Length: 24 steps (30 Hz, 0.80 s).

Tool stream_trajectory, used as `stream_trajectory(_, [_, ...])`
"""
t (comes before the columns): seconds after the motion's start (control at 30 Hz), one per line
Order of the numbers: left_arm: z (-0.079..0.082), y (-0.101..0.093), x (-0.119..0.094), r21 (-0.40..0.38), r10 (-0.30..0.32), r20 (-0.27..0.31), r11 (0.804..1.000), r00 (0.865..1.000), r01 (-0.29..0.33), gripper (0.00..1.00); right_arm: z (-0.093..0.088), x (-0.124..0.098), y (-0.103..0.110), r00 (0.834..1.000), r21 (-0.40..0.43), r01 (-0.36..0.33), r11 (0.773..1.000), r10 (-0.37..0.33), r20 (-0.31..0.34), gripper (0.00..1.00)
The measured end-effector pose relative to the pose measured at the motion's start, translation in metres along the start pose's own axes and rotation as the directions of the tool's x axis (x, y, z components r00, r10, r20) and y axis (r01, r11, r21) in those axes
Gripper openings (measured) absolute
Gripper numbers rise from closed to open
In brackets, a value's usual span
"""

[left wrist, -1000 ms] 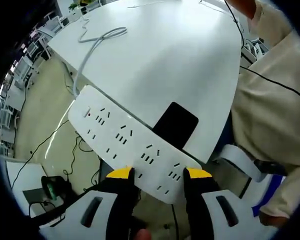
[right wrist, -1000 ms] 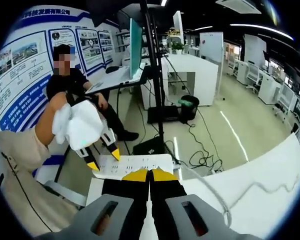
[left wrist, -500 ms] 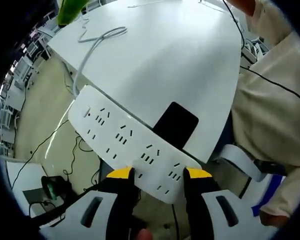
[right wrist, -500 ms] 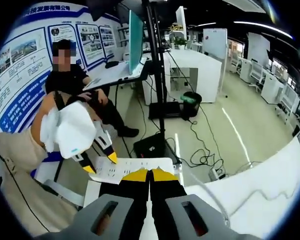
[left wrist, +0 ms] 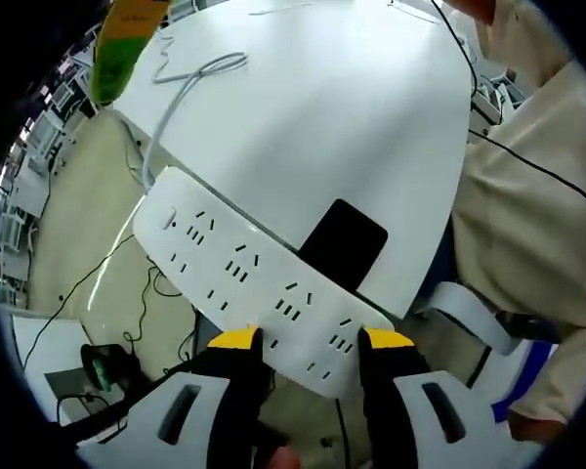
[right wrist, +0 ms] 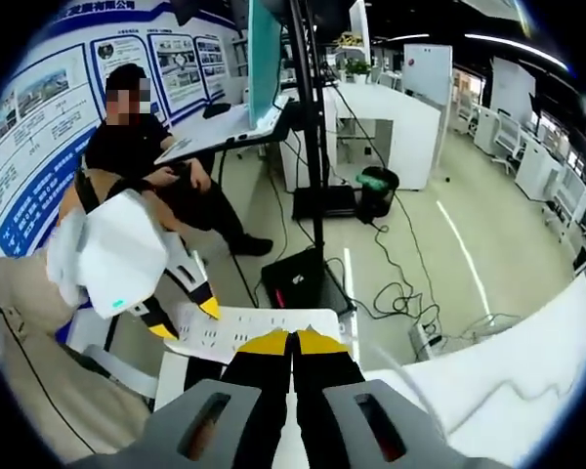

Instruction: Pick up the power strip scattered on the table, fix it on the side mounting bracket of the table, and press the switch

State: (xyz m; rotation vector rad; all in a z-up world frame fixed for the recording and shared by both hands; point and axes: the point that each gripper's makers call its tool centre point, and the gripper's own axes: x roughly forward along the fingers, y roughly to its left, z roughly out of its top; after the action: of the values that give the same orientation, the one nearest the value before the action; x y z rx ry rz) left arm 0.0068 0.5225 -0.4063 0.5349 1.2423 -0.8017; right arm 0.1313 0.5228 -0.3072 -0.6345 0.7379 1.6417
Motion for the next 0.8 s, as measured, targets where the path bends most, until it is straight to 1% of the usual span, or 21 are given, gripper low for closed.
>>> stream_trajectory(0.1, [0.0, 0.006, -0.001, 0.002, -0.001, 0.0, 1.0, 1.0, 0.001, 0.43, 0.0, 0.006, 0.0, 1.0, 0.001, -0.005, 1.0, 0.005, -0.011, 0.0])
stream_trajectory(0.33, [-0.001, -0.004, -0.001, 0.002, 0.0, 0.005, 1.0, 1.0, 0.0, 0.43, 0.0, 0.02, 0.0, 0.999, 0.005, -0.02, 1.0, 0.02, -0.036, 0.0])
stream_trajectory(0.6, [-0.001, -0.011, 0.0, 0.0, 0.002, 0.004, 1.0, 1.0, -0.002, 0.43, -0.007, 0.032, -0.004, 0.997, 0.009, -0.028, 1.0, 0.028, -0.074, 0.0])
stream_trajectory(0.8, [-0.001, -0.012, 0.0, 0.0, 0.003, 0.003, 1.0, 1.0, -0.003, 0.43, -0.014, 0.037, -0.005, 0.995, 0.014, -0.036, 0.999, 0.038, -0.09, 0.0])
